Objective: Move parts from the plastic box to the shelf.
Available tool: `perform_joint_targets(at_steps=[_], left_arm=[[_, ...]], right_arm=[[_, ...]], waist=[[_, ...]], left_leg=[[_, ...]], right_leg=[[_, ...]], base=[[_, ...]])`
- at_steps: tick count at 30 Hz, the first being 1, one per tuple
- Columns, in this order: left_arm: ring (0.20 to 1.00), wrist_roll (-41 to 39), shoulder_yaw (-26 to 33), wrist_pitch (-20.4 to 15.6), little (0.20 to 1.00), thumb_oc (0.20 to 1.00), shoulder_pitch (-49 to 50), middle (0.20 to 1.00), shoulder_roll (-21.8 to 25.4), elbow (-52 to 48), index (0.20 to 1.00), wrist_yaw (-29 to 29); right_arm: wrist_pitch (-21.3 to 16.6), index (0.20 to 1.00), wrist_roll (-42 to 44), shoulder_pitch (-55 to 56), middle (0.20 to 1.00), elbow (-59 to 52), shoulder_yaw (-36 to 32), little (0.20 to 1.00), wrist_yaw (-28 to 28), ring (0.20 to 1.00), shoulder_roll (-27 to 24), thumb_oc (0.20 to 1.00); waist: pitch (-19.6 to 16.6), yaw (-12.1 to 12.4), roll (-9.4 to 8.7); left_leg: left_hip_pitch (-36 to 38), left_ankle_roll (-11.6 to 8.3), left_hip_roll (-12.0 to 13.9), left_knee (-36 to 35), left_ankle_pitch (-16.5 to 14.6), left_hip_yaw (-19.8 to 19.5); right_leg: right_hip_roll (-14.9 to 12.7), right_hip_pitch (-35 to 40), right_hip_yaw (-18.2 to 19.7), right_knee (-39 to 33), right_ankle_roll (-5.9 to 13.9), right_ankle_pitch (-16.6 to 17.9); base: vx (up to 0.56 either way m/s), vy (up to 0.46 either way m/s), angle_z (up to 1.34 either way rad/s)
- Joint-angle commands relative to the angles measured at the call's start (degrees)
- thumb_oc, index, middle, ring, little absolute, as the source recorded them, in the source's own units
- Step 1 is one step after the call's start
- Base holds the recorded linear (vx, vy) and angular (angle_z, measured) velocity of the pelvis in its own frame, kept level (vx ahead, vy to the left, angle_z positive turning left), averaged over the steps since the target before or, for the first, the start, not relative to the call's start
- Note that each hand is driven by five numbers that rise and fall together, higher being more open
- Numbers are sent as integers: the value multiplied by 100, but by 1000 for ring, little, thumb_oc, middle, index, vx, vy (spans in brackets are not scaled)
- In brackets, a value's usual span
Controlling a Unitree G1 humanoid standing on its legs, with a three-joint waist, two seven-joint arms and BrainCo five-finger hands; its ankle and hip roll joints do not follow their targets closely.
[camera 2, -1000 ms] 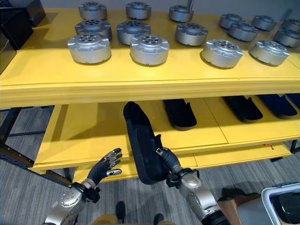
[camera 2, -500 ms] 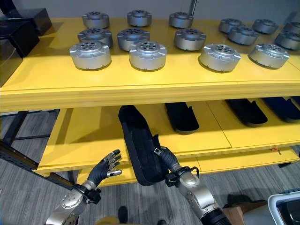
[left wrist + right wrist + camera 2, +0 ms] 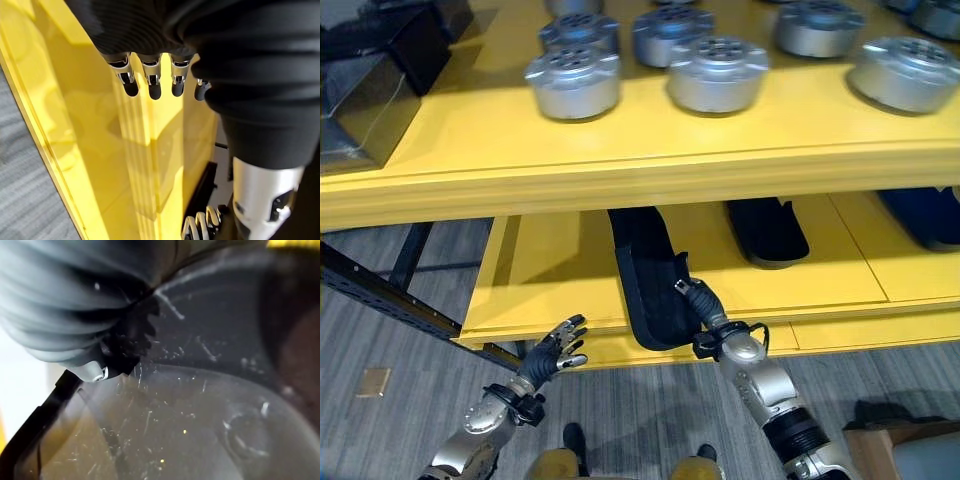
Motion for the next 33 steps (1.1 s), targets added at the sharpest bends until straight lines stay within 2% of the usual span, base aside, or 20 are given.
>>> perform_joint_targets(at_steps=[1, 4, 5, 7, 10, 15, 19, 21, 28, 33], left_arm=[[1000, -49, -17, -238, 1000, 1000, 152, 1000, -103, -396, 1000, -72], [1000, 68, -66, -286, 1000, 1000, 78, 1000, -7, -502, 1000, -59], [1000, 179, -59, -447, 1000, 1000, -100, 1000, 129, -603, 1000, 64], [1000, 38, -63, -508, 1000, 1000, -273, 1000, 167, -627, 1000, 175], [1000, -86, -76, -594, 1000, 1000, -552, 1000, 189, -735, 1000, 283], [1000, -502, -84, -424, 1000, 1000, -895, 1000, 208, -765, 1000, 100], [1000, -452, -209, -343, 1000, 1000, -1145, 1000, 210, -840, 1000, 140], [1000, -433, -304, -350, 1000, 1000, -1223, 1000, 202, -849, 1000, 167], [1000, -544, -498, -262, 1000, 1000, -1507, 1000, 241, -986, 1000, 214], [1000, -611, -662, -168, 1000, 1000, -1632, 1000, 242, -1098, 1000, 331]], right_arm=[[-393, 200, 293, -439, 200, -360, -180, 200, -133, 200, -53, 200], [-437, 200, 493, -702, 200, -246, -313, 200, -315, 200, -38, 200], [-404, 200, 510, -872, 200, -255, -485, 200, -300, 200, -137, 200], [-401, 200, 492, -934, 200, -283, -519, 200, -308, 200, -200, 200], [-593, 200, 360, -1254, 200, -181, -625, 200, -474, 200, -249, 200], [-100, 200, 717, -2218, 200, 360, -806, 200, -669, 200, -499, 200], [-49, 200, 762, -2713, 200, 875, -878, 200, -718, 200, -772, 200], [-13, 200, 663, -2910, 200, 1052, -889, 200, -697, 200, -895, 200], [10, 200, 496, -3642, 200, 1485, -806, 200, -759, 200, -1170, 200], [76, 200, 281, -4168, 200, 1815, -679, 200, -696, 200, -1377, 200]], waist=[[-158, 147, 180], [-56, 226, 125], [128, 287, 109], [264, 309, 103], [561, 386, 78], [894, 539, 107], [1139, 607, 105], [1254, 599, 107], [1537, 594, 111], [1546, 570, 115]], left_leg=[[87, 69, 175, 317, -329, -282], [-57, 100, 136, 344, -362, -339], [-307, 101, 120, 411, -362, -394], [-445, 106, 113, 426, -337, -400], [-741, 100, 151, 582, -297, -382], [-1111, 10, 260, 999, -329, -344], [-1328, -23, 377, 1295, -388, -257], [-1409, -66, 408, 1542, -563, -272], [-1853, 7, 459, 2195, -790, -243], [-2265, 81, 478, 2715, -1021, -242]], right_leg=[[676, -190, 82, 297, -294, -214], [674, -321, 93, 321, -269, -226], [675, -556, 55, 412, -263, -232], [680, -680, 17, 452, -266, -224], [733, -898, -109, 606, -333, -281], [696, -1165, -328, 1016, -438, -462], [674, -1353, -484, 1304, -507, -559], [618, -1457, -440, 1559, -488, -713], [479, -1939, -401, 2182, -527, -832], [359, -2387, -315, 2673, -528, -951]], base=[[19, 8, 13], [-124, 8, 9], [-277, 21, 23], [-274, -23, 18], [-228, -73, 7], [-160, -41, -3], [-129, -44, -4], [-43, -6, -7], [-65, 0, -3], [-51, 22, -4]])
